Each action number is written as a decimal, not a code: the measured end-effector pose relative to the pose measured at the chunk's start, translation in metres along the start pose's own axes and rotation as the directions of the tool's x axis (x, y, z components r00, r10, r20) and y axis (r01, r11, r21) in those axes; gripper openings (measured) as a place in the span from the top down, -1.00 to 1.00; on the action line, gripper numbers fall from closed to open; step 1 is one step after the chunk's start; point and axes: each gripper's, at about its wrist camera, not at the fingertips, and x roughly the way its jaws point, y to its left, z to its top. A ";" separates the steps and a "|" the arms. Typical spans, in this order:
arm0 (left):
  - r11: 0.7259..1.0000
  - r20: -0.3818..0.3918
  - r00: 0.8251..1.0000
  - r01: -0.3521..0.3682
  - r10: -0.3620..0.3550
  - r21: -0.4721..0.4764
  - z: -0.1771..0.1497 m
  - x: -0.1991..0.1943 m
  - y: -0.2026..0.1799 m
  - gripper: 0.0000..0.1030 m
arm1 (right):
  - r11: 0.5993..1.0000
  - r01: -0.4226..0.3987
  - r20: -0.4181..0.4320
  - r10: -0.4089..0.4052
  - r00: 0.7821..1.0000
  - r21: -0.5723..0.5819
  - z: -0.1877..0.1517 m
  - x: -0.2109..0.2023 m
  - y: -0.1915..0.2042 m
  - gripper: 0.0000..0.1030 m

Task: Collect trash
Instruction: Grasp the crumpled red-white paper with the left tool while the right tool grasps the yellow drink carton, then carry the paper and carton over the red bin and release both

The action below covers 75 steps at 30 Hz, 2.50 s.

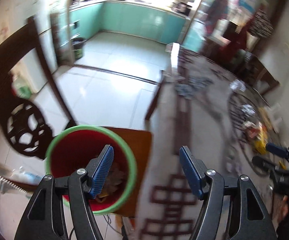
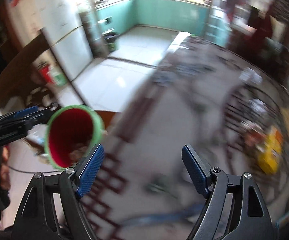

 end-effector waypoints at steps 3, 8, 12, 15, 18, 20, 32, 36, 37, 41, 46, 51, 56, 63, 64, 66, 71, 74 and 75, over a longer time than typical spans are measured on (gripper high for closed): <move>0.998 -0.002 1.000 0.027 -0.027 0.050 -0.001 0.003 -0.040 -0.31 | 0.989 0.088 -0.002 -0.088 0.996 0.115 -0.009 -0.012 -0.063 -0.59; 0.996 -0.017 0.999 0.041 -0.040 0.073 -0.006 0.006 -0.101 -0.31 | 0.932 0.208 -0.006 -0.215 0.976 0.298 -0.022 -0.030 -0.164 -0.66; 0.992 -0.021 1.000 0.022 -0.019 0.128 -0.013 0.009 -0.147 -0.31 | 0.884 0.268 -0.013 -0.285 0.958 0.383 -0.021 -0.018 -0.225 -0.78; 0.988 -0.036 0.999 0.026 -0.021 0.152 -0.020 0.011 -0.179 -0.31 | 0.863 0.269 -0.050 -0.274 0.960 0.427 -0.011 0.014 -0.261 -0.85; 0.982 -0.041 0.999 0.013 -0.005 0.187 -0.028 0.010 -0.209 -0.31 | 0.858 0.275 -0.105 -0.255 0.961 0.434 -0.003 0.048 -0.284 -0.85; 0.981 -0.050 0.999 0.004 0.006 0.193 -0.033 0.012 -0.222 -0.31 | 0.859 0.280 -0.145 -0.240 0.960 0.428 -0.004 0.068 -0.295 -0.85; 0.980 -0.054 0.999 0.011 0.000 0.199 -0.014 0.034 -0.277 -0.31 | 0.895 0.249 -0.208 -0.182 0.961 0.371 -0.047 0.099 -0.312 -0.19; 0.960 -0.073 0.997 0.057 -0.038 0.276 0.006 0.063 -0.323 -0.31 | 0.899 0.109 -0.140 -0.054 0.989 0.425 -0.059 0.067 -0.318 -0.06; 0.956 -0.079 0.995 0.073 -0.053 0.284 0.011 0.070 -0.333 -0.31 | 0.901 0.100 -0.119 -0.055 0.991 0.423 -0.062 0.056 -0.318 -0.06; 0.946 -0.109 0.990 0.123 -0.094 0.300 0.028 0.112 -0.375 -0.31 | 0.906 0.089 -0.054 -0.073 0.996 0.415 -0.073 0.019 -0.320 -0.06; 0.952 -0.185 0.977 0.156 -0.109 0.265 0.041 0.173 -0.408 -0.31 | 0.904 0.104 -0.038 -0.097 0.995 0.415 -0.076 0.004 -0.326 -0.07; 0.952 -0.227 0.968 0.168 -0.110 0.256 0.035 0.214 -0.423 -0.31 | 0.912 0.097 -0.049 -0.084 0.995 0.398 -0.064 0.014 -0.334 -0.09; 0.960 -0.277 0.958 0.139 -0.068 0.243 0.022 0.239 -0.416 -0.31 | 0.915 0.084 -0.058 -0.066 0.996 0.395 -0.061 0.029 -0.335 -0.09; 0.949 -0.246 0.956 0.219 -0.162 0.227 0.023 0.215 -0.401 0.28 | 0.917 0.078 -0.067 -0.056 0.996 0.392 -0.060 0.032 -0.331 -0.09; 0.945 -0.221 0.961 0.221 -0.168 0.243 0.024 0.204 -0.399 0.28 | 0.916 0.074 -0.064 -0.053 0.997 0.393 -0.059 0.030 -0.329 -0.09; 0.937 -0.177 0.972 0.201 -0.155 0.285 0.025 0.180 -0.395 0.28 | 0.917 0.059 -0.057 -0.040 0.998 0.394 -0.058 0.027 -0.326 -0.10; 0.934 -0.123 0.983 0.166 -0.133 0.315 0.020 0.134 -0.378 0.28 | 0.924 0.050 -0.043 -0.037 0.998 0.380 -0.054 0.016 -0.312 -0.10; 0.943 -0.104 0.989 0.128 -0.101 0.306 0.013 0.111 -0.364 0.28 | 0.931 0.048 -0.033 -0.038 0.999 0.362 -0.052 0.009 -0.300 -0.10; 0.946 -0.096 0.991 0.118 -0.093 0.302 0.009 0.103 -0.359 0.28 | 0.934 0.046 -0.029 -0.038 0.999 0.355 -0.052 0.006 -0.295 -0.10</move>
